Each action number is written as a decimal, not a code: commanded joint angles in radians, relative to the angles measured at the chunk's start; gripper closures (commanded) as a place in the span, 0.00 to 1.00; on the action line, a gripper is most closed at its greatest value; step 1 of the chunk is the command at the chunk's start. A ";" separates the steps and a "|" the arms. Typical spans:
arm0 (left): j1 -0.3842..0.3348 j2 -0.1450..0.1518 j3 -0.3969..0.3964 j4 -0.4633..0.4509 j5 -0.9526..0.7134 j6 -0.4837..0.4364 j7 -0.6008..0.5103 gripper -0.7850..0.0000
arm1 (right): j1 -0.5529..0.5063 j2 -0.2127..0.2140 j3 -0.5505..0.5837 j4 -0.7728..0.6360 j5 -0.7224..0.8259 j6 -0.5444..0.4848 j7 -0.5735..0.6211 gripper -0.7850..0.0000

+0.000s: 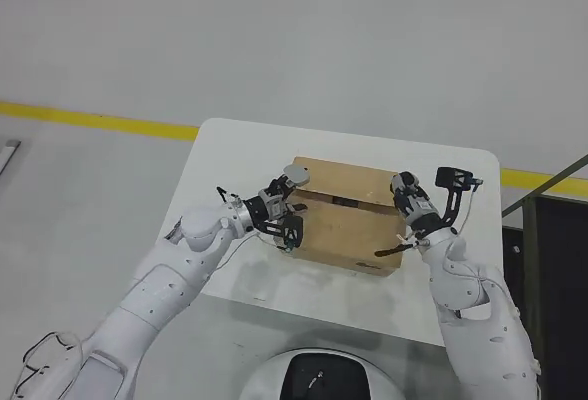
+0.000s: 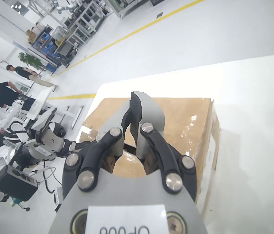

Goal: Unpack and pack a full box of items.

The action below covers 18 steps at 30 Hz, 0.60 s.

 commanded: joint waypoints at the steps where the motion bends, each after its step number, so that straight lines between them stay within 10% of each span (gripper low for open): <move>1: -0.003 -0.001 -0.002 0.013 -0.002 -0.005 -0.003 0.00 | 0.010 -0.001 -0.012 0.050 0.008 -0.003 -0.004 1.00; 18: 0.034 0.073 -0.134 -0.124 0.258 -0.148 -0.119 0.00 | 0.059 -0.002 -0.074 0.183 -0.067 0.005 0.011 1.00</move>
